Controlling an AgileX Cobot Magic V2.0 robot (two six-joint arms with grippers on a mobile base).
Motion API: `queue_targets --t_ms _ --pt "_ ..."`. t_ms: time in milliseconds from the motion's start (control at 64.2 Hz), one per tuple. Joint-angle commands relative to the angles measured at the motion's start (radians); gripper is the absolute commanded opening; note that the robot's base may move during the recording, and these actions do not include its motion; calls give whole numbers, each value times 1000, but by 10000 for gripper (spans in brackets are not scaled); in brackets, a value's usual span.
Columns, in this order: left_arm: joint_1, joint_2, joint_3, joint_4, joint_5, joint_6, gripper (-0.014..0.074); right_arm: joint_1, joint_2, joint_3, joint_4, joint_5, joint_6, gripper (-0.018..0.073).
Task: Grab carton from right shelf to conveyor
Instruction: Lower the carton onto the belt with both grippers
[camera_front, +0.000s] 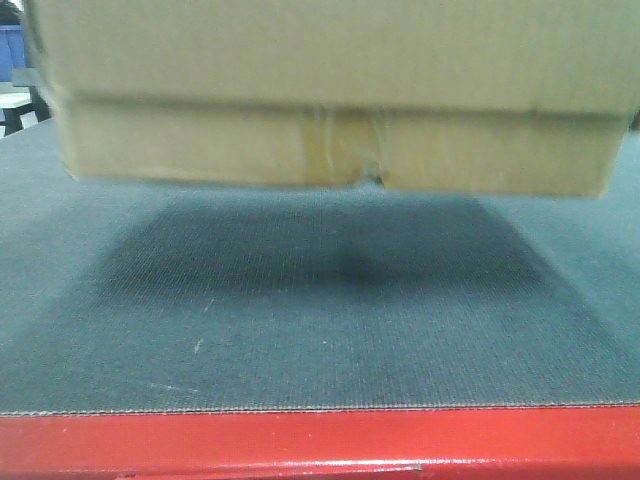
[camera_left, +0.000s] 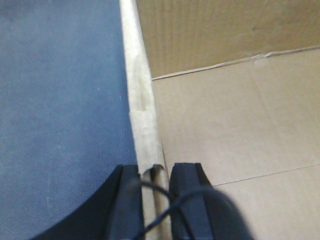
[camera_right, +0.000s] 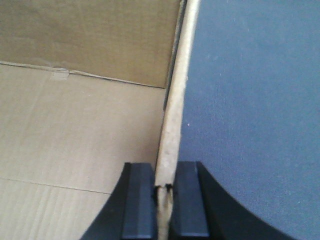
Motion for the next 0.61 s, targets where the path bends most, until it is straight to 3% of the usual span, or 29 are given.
queue_targets --t_ms 0,233,342,451,514,591 --pt "4 44 -7 -17 -56 9 -16 -6 40 0 9 -88 -10 -60" --pt "25 109 -7 -15 -105 9 -16 -6 137 0 9 -118 -10 -52" --pt "38 118 -7 -17 -115 9 27 -7 151 0 9 -120 -10 104" --pt "52 118 -7 -17 -115 9 210 -7 151 0 9 -118 -10 416" --pt "52 118 -7 -17 -109 9 381 -7 151 -2 9 -110 -10 581" --pt "52 116 -7 -18 -72 9 562 -7 146 -6 9 -95 -10 568"
